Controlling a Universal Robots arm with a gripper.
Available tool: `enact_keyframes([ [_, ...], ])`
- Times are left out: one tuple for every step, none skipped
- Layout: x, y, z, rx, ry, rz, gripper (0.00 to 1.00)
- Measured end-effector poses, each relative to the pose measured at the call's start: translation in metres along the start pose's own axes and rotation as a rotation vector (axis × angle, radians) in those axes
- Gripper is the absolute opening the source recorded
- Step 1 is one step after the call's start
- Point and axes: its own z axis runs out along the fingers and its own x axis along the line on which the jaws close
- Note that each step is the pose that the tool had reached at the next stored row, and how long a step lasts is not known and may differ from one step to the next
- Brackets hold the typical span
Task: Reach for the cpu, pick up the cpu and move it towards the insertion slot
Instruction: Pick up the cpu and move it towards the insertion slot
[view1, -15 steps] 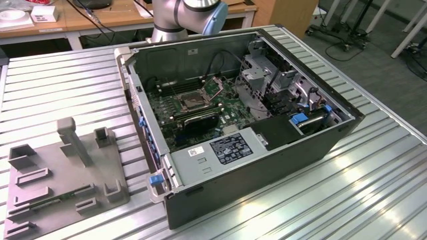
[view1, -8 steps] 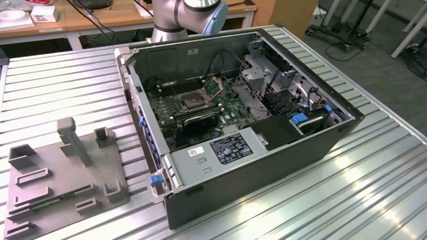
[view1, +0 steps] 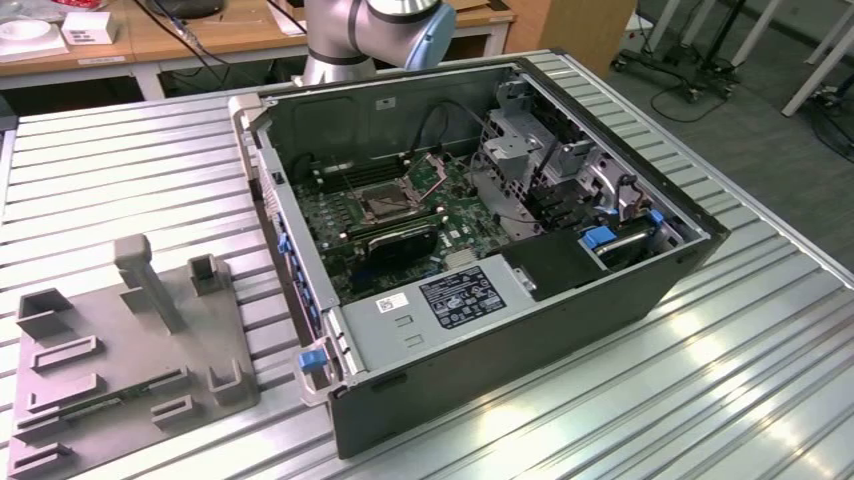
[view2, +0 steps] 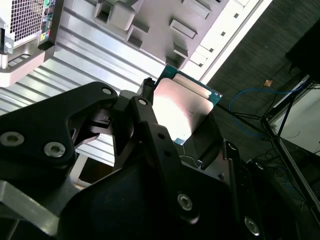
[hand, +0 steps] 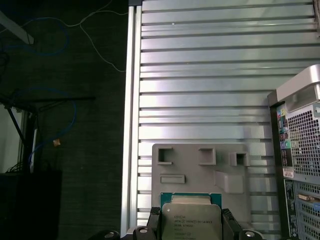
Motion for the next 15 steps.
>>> enact_keyframes([
  [0.0,0.0,-0.0002,0.0,0.0,0.0,0.55],
  [0.0,0.0001,-0.0007,0.0,0.0,0.0,0.55],
  [-0.0001,0.0002,-0.0013,0.0,0.0,0.0,0.55],
  [-0.0001,0.0003,-0.0022,0.0001,0.0001,0.0,0.55],
  [-0.0001,0.0004,-0.0029,0.0,0.0,0.0,0.55],
  [0.0,0.0005,-0.0037,0.0,0.0,0.0,0.55],
  [-0.0001,0.0007,-0.0047,0.0,0.0,0.0,0.55],
  [-0.0001,0.0009,-0.0059,0.0,0.0,0.0,0.55],
  [-0.0001,0.001,-0.0067,0.0,0.0,0.0,0.55],
  [-0.0001,0.001,-0.0072,0.0,0.0,0.0,0.55],
  [-0.0001,0.0011,-0.0072,-0.0001,-0.0002,0.0,0.55],
  [-0.0003,0.0011,-0.0071,-0.0003,-0.0003,0.0,0.55],
  [-0.001,0.001,-0.0072,-0.0003,-0.0001,0.0,0.55],
  [-0.0019,0.001,-0.0072,-0.0002,0.0,0.0,0.55],
  [-0.0031,0.0011,-0.0071,-0.0002,0.0,0.0,0.55],
])
